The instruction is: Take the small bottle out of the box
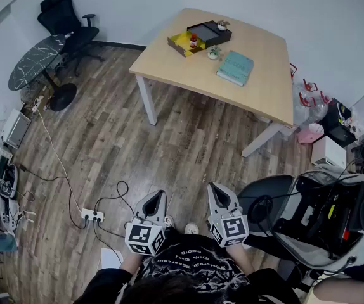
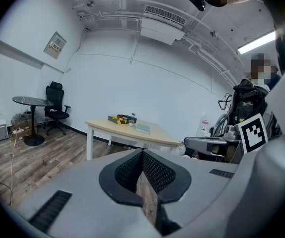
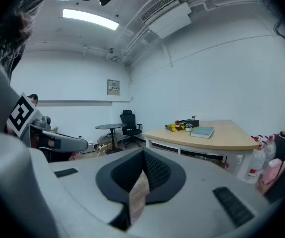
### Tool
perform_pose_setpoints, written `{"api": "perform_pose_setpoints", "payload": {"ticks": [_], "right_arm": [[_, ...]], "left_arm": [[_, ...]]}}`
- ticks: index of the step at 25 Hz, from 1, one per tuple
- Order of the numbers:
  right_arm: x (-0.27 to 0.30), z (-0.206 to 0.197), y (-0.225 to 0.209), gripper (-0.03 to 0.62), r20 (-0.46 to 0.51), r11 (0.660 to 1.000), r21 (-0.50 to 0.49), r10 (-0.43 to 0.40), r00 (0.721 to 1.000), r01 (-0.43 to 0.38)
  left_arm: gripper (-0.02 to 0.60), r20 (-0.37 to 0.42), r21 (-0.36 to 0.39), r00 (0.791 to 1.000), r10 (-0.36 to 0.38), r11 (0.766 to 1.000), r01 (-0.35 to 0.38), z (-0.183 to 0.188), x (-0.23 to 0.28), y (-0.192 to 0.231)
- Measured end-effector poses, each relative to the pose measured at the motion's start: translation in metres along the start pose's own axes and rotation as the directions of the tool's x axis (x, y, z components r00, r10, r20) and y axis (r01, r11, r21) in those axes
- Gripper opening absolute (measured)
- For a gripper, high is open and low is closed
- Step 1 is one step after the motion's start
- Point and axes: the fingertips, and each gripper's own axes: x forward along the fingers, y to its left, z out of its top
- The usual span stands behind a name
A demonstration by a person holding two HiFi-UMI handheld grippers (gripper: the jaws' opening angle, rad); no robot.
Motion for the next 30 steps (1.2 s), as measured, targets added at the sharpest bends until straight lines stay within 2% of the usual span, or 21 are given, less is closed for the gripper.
{"api": "perform_pose_setpoints", "payload": {"ticks": [17, 19, 20, 21, 22, 24, 25, 30], "right_arm": [[0.011, -0.008, 0.004, 0.005, -0.010, 1.000, 0.028, -0.014, 1.000, 0.015], [0.013, -0.008, 0.006, 0.110, -0.013, 0.999, 0.049, -0.007, 1.000, 0.008], [0.014, -0.008, 0.007, 0.110, -0.012, 0.998, 0.058, -0.006, 1.000, 0.007], [0.016, -0.008, 0.007, 0.121, -0.010, 0.998, 0.065, -0.004, 1.000, 0.005], [0.018, -0.007, 0.009, 0.194, -0.009, 0.997, 0.073, -0.001, 1.000, 0.002], [0.022, -0.007, 0.011, 0.262, -0.010, 0.996, 0.085, 0.000, 1.000, 0.001], [0.024, -0.007, 0.012, 0.284, -0.012, 0.996, 0.086, -0.003, 1.000, 0.004], [0.037, -0.006, 0.014, 0.284, -0.006, 0.995, 0.090, -0.046, 0.999, 0.047]], "left_arm": [[0.003, -0.013, -0.009, 1.000, -0.008, 1.000, 0.008, -0.002, 0.003, 0.016], [0.005, -0.015, -0.025, 1.000, -0.014, 1.000, 0.013, -0.001, 0.005, 0.019], [0.010, -0.014, -0.039, 1.000, -0.019, 0.999, 0.019, 0.000, 0.006, 0.021], [0.039, -0.015, -0.052, 0.999, -0.030, 0.998, 0.029, 0.000, 0.007, 0.022], [0.093, -0.018, -0.064, 0.999, -0.044, 0.997, 0.043, 0.001, 0.008, 0.023], [0.213, -0.026, -0.074, 0.997, -0.071, 0.995, 0.069, 0.001, 0.010, 0.026], [0.245, -0.028, -0.075, 0.996, -0.079, 0.994, 0.076, 0.001, 0.012, 0.028], [0.273, -0.035, -0.057, 0.993, -0.113, 0.992, 0.111, 0.010, 0.020, 0.042]]}}
